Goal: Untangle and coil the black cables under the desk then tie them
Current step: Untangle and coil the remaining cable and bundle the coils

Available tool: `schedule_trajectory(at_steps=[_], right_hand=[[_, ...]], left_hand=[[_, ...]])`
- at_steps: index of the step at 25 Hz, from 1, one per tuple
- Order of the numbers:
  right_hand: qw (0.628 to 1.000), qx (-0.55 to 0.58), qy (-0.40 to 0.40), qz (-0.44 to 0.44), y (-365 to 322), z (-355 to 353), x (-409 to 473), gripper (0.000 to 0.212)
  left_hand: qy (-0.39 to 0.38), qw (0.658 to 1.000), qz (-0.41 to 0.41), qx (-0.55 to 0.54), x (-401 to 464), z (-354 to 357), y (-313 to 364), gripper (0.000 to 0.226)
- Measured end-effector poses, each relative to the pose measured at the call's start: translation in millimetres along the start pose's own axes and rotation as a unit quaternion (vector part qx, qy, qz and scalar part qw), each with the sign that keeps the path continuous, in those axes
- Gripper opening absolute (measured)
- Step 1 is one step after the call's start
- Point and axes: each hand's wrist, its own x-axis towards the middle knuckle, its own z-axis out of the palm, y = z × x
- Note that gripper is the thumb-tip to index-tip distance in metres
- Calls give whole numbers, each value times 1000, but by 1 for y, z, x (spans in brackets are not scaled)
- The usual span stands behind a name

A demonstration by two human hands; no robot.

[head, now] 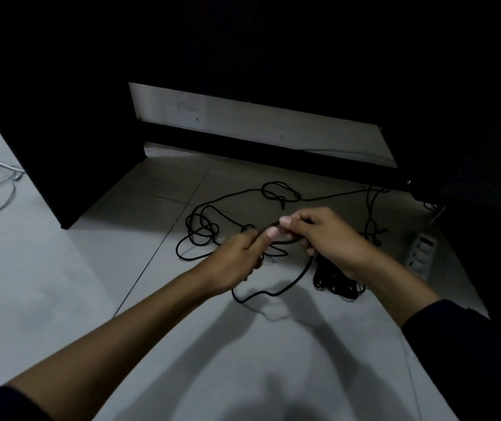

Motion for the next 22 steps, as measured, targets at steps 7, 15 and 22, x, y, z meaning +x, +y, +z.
schedule_trajectory(at_steps=[7,15,22], right_hand=[[943,319,50,83,-21,14,5,31],[990,137,40,-12,-14,17,-2,33],[975,219,34,10,-13,28,-1,45]], left_hand=[[-36,998,50,-20,7,19,1,25],[-81,996,23,0,0,4,12,30],[-58,959,-39,-274,-1,13,17,19]])
